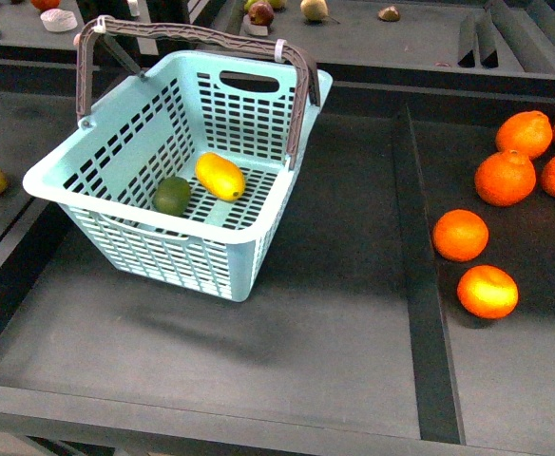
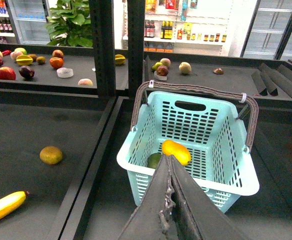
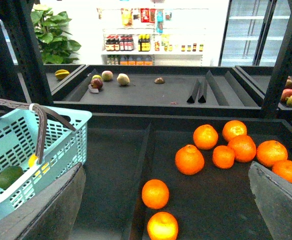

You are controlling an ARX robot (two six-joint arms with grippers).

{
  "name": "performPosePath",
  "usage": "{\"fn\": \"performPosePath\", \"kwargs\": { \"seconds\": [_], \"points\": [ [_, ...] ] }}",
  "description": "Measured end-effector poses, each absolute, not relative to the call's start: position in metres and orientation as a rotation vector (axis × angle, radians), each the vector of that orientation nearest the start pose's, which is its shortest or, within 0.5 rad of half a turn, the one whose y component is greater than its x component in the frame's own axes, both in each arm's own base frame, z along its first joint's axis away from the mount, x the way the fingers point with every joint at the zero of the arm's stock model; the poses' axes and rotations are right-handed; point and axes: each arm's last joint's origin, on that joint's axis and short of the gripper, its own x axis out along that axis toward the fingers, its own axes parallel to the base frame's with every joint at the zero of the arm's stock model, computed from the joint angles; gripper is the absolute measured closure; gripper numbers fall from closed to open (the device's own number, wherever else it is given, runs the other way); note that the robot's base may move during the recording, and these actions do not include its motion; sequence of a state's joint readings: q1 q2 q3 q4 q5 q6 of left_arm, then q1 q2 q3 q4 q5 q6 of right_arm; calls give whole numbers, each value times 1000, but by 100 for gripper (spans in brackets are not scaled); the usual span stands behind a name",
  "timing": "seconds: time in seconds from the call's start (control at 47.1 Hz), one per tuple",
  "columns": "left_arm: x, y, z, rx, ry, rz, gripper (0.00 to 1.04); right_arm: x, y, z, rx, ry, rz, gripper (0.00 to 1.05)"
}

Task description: Pick mango and avocado into basket

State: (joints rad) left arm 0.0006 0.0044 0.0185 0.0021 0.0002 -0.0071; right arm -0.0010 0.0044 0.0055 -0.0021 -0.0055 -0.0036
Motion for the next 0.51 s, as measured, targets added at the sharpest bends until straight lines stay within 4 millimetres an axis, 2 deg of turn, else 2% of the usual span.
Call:
{"fn": "performPosePath", "kwargs": {
  "seconds": [0.382,0.403,0.509],
  "points": [
    [97,0,170,-7,-16,0,102,98,0,165,-4,1,5,8],
    [97,0,170,-7,-16,0,100,98,0,165,-4,1,5,8],
    [97,0,170,-7,-16,0,71,98,0,165,-4,1,5,8]
  ]
}}
